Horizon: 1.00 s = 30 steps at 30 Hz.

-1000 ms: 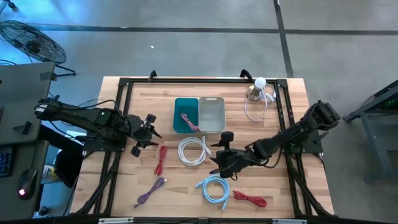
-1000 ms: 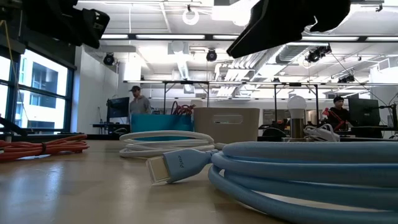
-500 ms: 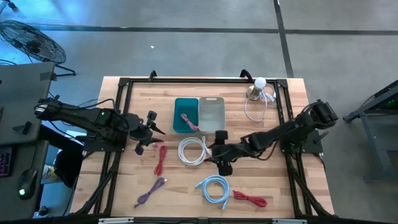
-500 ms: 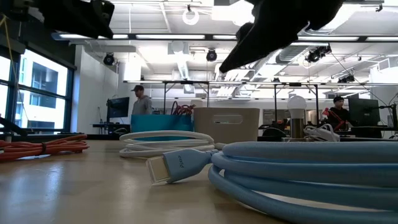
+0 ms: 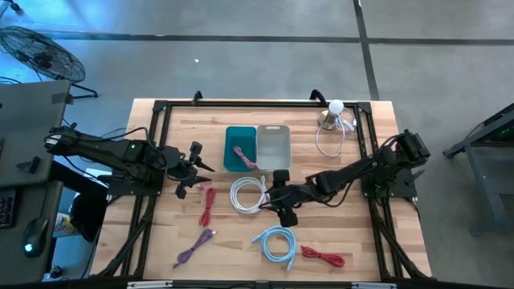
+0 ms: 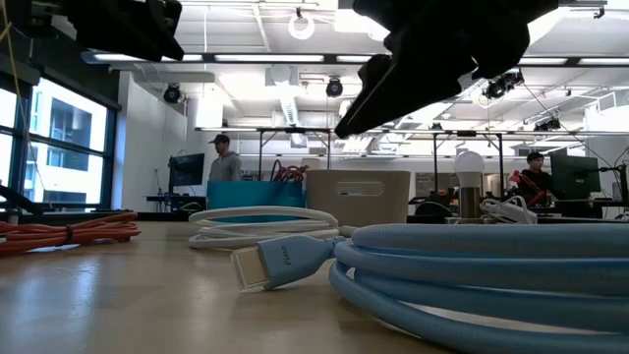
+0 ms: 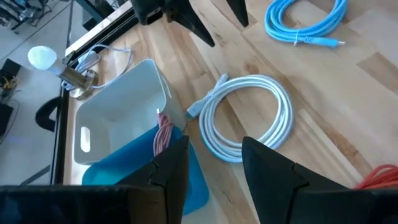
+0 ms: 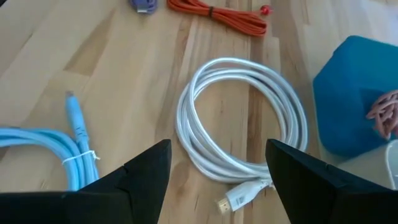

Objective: Pick & Place USB Port
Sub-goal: Put the white HDMI cable into the gray bin

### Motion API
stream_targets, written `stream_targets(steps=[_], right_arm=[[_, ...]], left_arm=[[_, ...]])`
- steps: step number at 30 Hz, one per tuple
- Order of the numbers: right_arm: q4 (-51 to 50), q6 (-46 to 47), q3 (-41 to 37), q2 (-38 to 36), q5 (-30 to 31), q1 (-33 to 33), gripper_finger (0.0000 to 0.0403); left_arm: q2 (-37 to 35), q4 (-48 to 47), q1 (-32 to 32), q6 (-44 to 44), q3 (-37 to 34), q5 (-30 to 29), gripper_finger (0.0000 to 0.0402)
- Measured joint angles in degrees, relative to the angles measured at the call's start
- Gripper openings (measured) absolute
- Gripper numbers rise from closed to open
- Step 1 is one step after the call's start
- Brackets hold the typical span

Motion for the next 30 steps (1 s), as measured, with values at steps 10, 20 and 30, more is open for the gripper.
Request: stream_targets(steps=[10, 20, 30], right_arm=[[1.55, 0.14, 0.00, 0.02, 0.07, 0.66, 0.0254], [2.60, 0.17, 0.00, 0.02, -0.08, 0.66, 0.0254], [2.93, 0.63, 0.00, 0.02, -0.45, 0.66, 0.0254]], left_arm=[[1.87, 6.49, 0.00, -1.49, -7.97, 3.64, 0.0144], [16.12, 16.29, -2.32, 11.04, -10.04, 8.24, 0.0144], [27.87, 16.33, -4.09, 19.86, -3.69, 4.23, 0.0144]])
